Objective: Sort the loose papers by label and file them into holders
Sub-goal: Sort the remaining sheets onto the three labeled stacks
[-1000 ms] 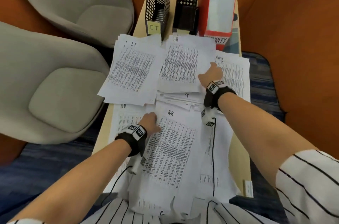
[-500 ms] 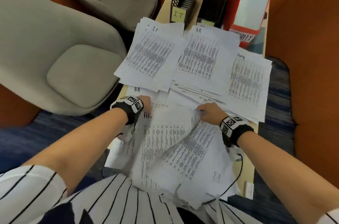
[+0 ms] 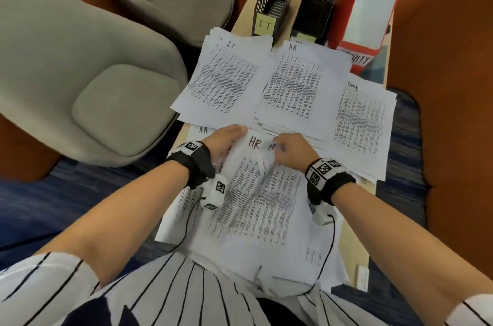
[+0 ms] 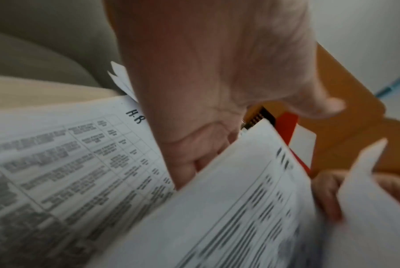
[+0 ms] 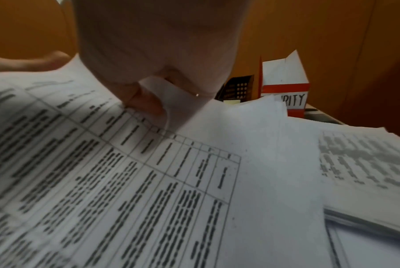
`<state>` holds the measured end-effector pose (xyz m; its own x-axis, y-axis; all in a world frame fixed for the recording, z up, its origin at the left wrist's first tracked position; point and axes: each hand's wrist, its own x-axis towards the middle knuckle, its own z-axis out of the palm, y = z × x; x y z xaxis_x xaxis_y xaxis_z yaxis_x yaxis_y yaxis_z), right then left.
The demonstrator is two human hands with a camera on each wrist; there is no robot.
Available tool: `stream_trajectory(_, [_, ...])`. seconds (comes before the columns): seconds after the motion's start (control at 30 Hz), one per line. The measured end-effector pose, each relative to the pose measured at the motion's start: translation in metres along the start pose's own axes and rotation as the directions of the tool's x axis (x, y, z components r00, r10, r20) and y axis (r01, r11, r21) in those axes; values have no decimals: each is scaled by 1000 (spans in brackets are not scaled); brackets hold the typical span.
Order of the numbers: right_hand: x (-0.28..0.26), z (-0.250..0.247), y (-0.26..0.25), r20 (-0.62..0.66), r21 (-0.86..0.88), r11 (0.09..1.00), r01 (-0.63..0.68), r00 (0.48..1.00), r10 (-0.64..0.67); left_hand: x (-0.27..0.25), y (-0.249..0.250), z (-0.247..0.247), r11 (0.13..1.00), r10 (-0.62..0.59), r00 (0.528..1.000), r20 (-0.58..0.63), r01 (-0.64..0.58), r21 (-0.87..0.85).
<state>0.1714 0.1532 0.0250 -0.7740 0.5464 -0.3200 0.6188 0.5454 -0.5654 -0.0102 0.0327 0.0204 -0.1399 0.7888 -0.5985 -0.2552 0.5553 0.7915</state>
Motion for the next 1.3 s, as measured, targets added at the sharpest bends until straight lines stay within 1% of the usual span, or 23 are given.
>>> stream_trajectory(0.1, [1,-14,6,-146,5,998,-60,987,60,-9,-3,4,971,-209,950,234,172,168])
stream_trajectory(0.13, [3,-17,9,-189,58,995,-78,978,87,-11,-6,6,939,-246,935,255,165,303])
stream_trajectory(0.2, [5,-23,7,-217,233,966,-113,962,165,-3,-16,9,862,-209,956,205,82,500])
stream_trajectory(0.3, [8,-31,10,-289,315,941,-121,932,217,6,-15,13,887,-36,999,22,22,461])
stream_trajectory(0.37, [10,-35,23,-289,212,962,-170,930,228,6,-3,14,942,-79,997,10,72,329])
stream_trajectory(0.47, [6,-30,33,-15,182,942,-280,958,288,6,12,15,945,-144,989,-26,146,294])
stream_trajectory(0.53, [8,-22,36,27,44,960,-276,961,275,8,16,17,968,-202,978,59,191,162])
stream_trajectory(0.6, [13,-17,34,-45,-4,968,-249,968,249,7,15,24,949,-207,958,199,148,279])
stream_trajectory(0.67, [17,-20,30,-144,154,967,-202,964,224,12,3,27,820,-161,960,228,1,573])
stream_trajectory(0.7, [17,-24,30,-214,253,951,-177,949,233,18,-1,25,770,-79,981,178,-54,636])
stream_trajectory(0.73, [16,-27,33,-302,312,936,-165,917,262,22,-3,21,775,21,993,112,-87,626])
stream_trajectory(0.77, [15,-31,37,-406,328,931,-162,865,293,26,-4,14,819,101,994,31,-100,565])
stream_trajectory(0.83, [12,-35,53,-520,364,896,-254,743,422,35,1,-3,941,130,981,-141,-77,330])
stream_trajectory(0.87, [8,-37,57,-435,490,821,-294,734,522,36,8,-10,974,128,975,-183,-88,210])
stream_trajectory(0.9, [2,-37,58,-269,643,702,-305,769,580,38,14,-15,988,122,971,-205,-100,115])
stream_trajectory(0.97, [-11,-30,55,161,796,475,-376,887,432,40,29,-18,994,72,965,-252,-89,-57])
stream_trajectory(1.0, [-16,-23,52,309,790,440,-427,897,317,47,33,-21,986,39,960,-276,-81,-143])
stream_trajectory(1.03, [-18,-14,54,365,790,422,-445,894,259,49,40,-21,975,6,961,-275,-67,-211])
stream_trajectory(1.07, [-17,-7,55,364,793,403,-457,886,288,51,46,-20,969,-18,971,-240,-43,-243])
stream_trajectory(1.13, [-6,0,62,218,840,359,-406,860,461,54,54,-15,986,-64,988,-144,39,-165])
stream_trajectory(1.2, [4,-11,63,66,888,321,-329,783,618,48,50,-11,988,-102,991,-87,111,110])
stream_trajectory(1.23, [10,-21,66,17,898,320,-302,751,661,44,46,-12,943,-155,984,-90,174,285])
stream_trajectory(1.3, [22,-45,70,-49,846,406,-346,707,705,37,30,-22,771,-299,945,-131,320,551])
